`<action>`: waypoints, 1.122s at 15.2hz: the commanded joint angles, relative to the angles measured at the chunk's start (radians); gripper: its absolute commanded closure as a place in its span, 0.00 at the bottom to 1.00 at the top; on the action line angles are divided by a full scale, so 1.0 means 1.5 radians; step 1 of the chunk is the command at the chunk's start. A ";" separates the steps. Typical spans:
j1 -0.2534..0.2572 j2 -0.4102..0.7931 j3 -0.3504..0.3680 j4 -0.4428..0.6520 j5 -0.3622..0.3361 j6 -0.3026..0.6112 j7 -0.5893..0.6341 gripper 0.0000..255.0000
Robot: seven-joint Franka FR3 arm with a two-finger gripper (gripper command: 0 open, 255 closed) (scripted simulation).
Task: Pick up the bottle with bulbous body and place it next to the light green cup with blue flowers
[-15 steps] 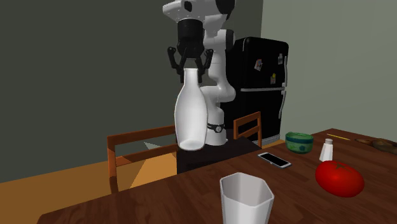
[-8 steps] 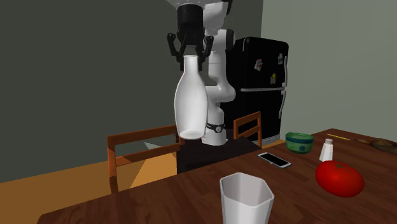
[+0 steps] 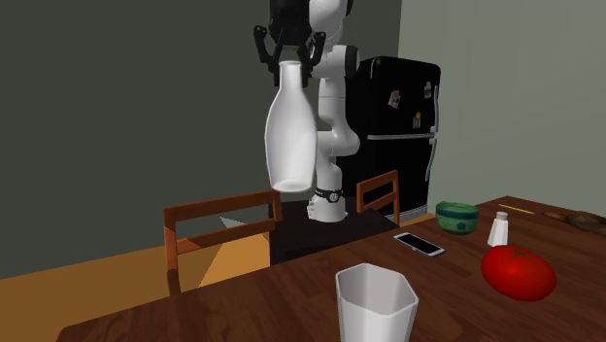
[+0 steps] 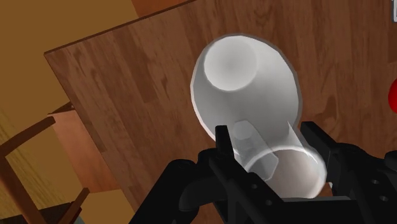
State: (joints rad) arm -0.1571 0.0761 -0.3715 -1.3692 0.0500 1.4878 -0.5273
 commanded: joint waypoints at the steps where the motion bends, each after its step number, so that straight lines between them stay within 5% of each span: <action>1: -0.002 0.010 -0.001 0.032 0.004 -0.022 -0.001 1.00; 14: -0.044 0.123 -0.013 0.308 0.056 -0.193 -0.018 1.00; 17: 0.018 0.033 0.006 0.172 0.012 -0.139 0.036 1.00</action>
State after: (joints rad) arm -0.1557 0.1635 -0.3711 -1.0550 0.0859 1.2556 -0.4984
